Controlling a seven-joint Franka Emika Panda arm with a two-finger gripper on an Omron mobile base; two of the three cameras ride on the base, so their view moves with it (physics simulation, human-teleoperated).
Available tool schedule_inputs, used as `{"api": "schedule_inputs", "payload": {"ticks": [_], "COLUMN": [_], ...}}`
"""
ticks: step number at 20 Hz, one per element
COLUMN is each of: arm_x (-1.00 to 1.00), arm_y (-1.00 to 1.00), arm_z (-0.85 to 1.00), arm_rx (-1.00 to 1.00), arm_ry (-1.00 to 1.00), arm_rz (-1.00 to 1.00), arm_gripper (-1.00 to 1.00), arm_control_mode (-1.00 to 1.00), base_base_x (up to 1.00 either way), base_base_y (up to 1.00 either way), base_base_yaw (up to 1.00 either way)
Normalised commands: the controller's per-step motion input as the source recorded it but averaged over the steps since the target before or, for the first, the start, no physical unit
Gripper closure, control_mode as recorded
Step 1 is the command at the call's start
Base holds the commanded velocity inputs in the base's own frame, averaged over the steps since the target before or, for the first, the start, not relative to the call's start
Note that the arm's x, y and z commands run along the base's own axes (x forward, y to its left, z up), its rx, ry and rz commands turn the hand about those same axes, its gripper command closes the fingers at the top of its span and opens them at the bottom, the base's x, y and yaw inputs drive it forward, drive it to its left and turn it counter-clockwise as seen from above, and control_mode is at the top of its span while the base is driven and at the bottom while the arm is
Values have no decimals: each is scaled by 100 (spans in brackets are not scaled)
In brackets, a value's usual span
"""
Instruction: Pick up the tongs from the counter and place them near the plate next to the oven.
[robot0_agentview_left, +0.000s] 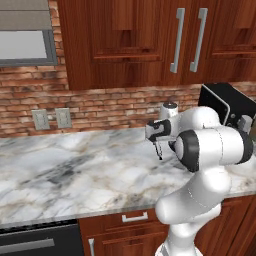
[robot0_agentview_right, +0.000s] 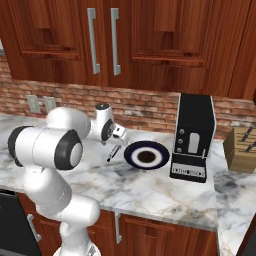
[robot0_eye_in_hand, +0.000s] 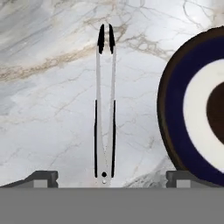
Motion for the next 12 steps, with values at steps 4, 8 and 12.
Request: {"api": "schedule_inputs", "payload": {"ticks": [4, 8, 12], "arm_x": [-34, -43, -59], "arm_y": [0, 0, 0], "arm_z": [57, 45, 33], "arm_rx": [0, 0, 0], "arm_ry": [-3, -4, -8], "arm_rz": [0, 0, 0], "arm_gripper": [-100, -100, -100], "arm_control_mode": [-100, -100, -100], "base_base_x": [0, 0, 0], "base_base_y": [0, 0, 0], "base_base_yaw": [0, 0, 0]}}
